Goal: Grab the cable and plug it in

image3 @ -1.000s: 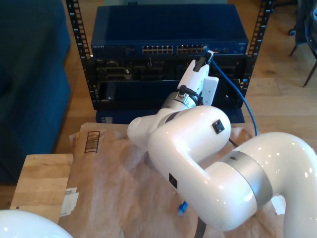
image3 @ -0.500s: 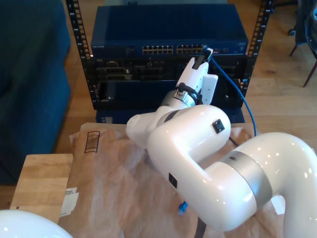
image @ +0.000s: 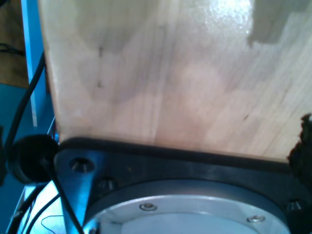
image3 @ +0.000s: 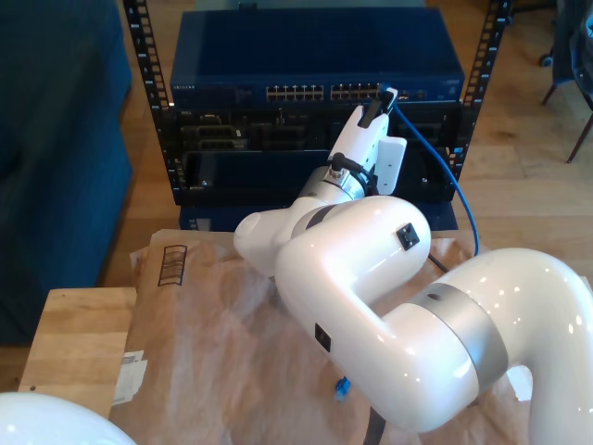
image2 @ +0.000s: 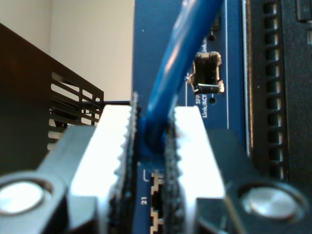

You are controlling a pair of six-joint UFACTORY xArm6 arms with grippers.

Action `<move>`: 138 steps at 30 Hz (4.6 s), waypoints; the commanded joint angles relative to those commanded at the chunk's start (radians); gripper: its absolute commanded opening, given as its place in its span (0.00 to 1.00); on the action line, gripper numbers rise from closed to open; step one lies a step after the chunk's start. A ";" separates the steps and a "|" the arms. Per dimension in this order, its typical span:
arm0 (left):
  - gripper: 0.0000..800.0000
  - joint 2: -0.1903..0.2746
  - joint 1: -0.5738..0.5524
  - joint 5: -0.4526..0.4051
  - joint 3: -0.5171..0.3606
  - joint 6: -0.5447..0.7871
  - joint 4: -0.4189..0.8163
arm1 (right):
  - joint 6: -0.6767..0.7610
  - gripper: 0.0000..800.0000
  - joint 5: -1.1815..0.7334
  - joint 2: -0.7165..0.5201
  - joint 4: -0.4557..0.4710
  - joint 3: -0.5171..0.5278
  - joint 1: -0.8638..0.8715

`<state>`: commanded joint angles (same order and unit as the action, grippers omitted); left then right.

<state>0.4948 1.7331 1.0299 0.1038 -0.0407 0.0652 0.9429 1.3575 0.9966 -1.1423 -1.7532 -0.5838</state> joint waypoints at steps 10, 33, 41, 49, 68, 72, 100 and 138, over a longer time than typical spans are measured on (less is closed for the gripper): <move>1.00 0.000 0.000 0.000 0.000 0.000 0.000 | -0.002 0.00 -0.002 -0.005 0.000 0.000 -0.009; 1.00 0.000 0.000 0.000 0.000 0.000 0.000 | -0.032 0.00 -0.006 0.035 -0.002 -0.078 -0.008; 1.00 0.000 0.000 0.000 0.000 0.000 0.000 | -0.028 0.30 -0.003 0.031 -0.003 -0.048 -0.014; 1.00 0.000 -0.002 0.000 0.000 0.000 0.000 | -0.025 0.36 -0.006 -0.132 -0.035 0.196 -0.015; 1.00 0.000 0.000 0.000 0.000 0.000 0.000 | -0.222 0.89 -0.680 -0.697 0.018 0.756 0.097; 1.00 0.000 0.000 0.000 0.000 0.000 0.000 | -0.354 0.91 -0.758 -0.793 0.008 0.813 0.163; 1.00 0.000 0.000 0.000 0.000 0.000 0.000 | -0.911 0.95 -1.014 -1.407 -0.132 1.329 0.488; 1.00 0.000 0.000 0.000 0.000 0.000 0.000 | -1.250 0.99 -2.358 -1.422 0.425 1.103 1.651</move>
<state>0.4948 1.7331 1.0299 0.1038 -0.0407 0.0652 -0.3076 -1.0008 -0.4258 -0.7173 -0.6500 1.0671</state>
